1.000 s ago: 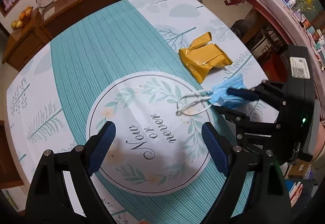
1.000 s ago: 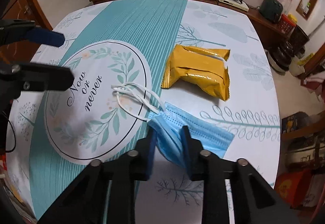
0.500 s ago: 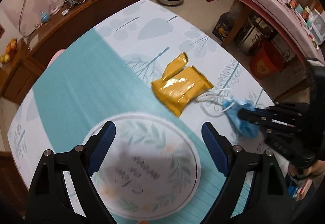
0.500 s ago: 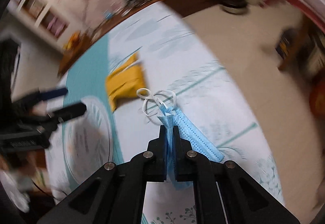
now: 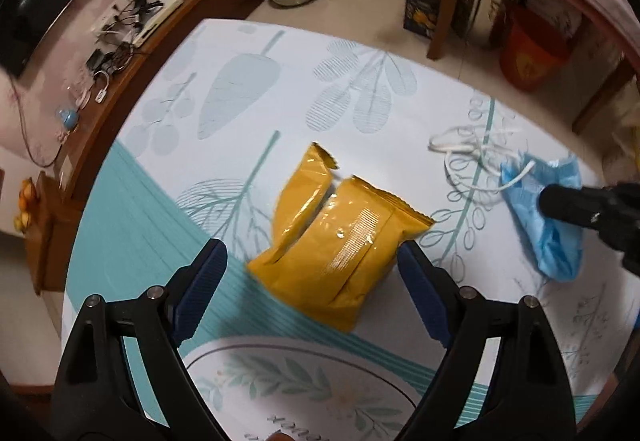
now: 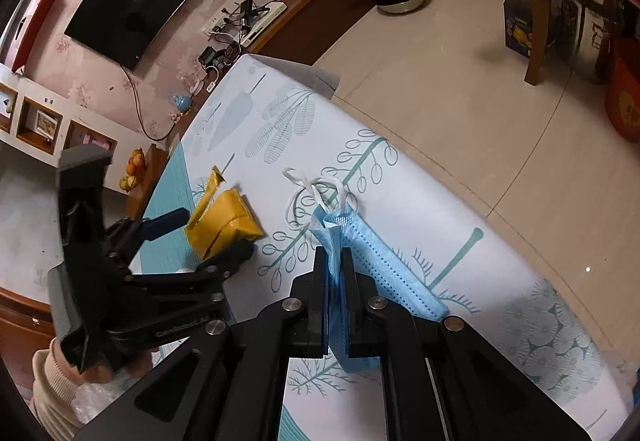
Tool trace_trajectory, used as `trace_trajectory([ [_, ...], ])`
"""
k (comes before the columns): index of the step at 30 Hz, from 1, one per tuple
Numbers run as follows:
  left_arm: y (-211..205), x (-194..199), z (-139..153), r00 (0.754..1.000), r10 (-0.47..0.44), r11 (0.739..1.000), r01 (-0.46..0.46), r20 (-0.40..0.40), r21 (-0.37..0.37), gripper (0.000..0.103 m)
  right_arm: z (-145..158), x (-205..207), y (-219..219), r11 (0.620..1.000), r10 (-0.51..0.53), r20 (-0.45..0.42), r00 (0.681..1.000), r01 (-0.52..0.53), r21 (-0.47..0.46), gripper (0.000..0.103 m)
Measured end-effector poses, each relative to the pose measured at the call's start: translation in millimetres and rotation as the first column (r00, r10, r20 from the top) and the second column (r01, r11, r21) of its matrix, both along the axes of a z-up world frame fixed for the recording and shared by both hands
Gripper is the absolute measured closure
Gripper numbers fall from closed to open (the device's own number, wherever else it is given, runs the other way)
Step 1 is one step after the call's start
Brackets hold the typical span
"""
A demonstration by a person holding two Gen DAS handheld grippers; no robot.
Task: Collect trash
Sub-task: 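Grasp the blue face mask with the right tool while the left tool grasps the yellow packet, then carry the blue mask and yellow packet down over the bin with both tools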
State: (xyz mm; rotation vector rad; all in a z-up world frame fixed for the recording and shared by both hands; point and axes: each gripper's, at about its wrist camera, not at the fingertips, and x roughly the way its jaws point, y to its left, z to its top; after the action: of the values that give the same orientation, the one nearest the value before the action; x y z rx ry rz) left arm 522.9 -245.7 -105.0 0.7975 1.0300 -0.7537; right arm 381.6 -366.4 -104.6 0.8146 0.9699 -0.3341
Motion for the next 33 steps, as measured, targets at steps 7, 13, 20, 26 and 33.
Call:
trace_trajectory([
  [7, -1, 21, -12, 0.987, 0.058, 0.997, -0.066, -0.147, -0.048, 0.038, -5, -8, 4, 1.0, 0.017, -0.015, 1.0, -0.017, 0.019, 0.099],
  [13, 2, 19, -12, 0.981, 0.078, 0.993, -0.093, -0.175, -0.078, 0.081, -5, -26, 10, 0.999, 0.025, -0.017, 1.0, -0.024, 0.029, 0.099],
  [20, 24, -24, -11, 0.979, 0.113, 0.989, -0.127, -0.171, -0.074, 0.085, -4, -66, 22, 0.997, 0.055, -0.021, 0.998, -0.054, 0.051, 0.099],
  [26, 70, -92, 8, 0.96, 0.157, 0.977, -0.184, -0.231, -0.103, 0.086, 4, -116, 34, 0.994, 0.083, -0.019, 0.996, -0.081, 0.077, 0.099],
  [33, 96, -176, 45, 0.956, 0.178, 0.962, -0.22, -0.234, -0.163, 0.086, 27, -185, 49, 0.981, 0.158, 0.015, 0.987, -0.159, 0.107, 0.099],
])
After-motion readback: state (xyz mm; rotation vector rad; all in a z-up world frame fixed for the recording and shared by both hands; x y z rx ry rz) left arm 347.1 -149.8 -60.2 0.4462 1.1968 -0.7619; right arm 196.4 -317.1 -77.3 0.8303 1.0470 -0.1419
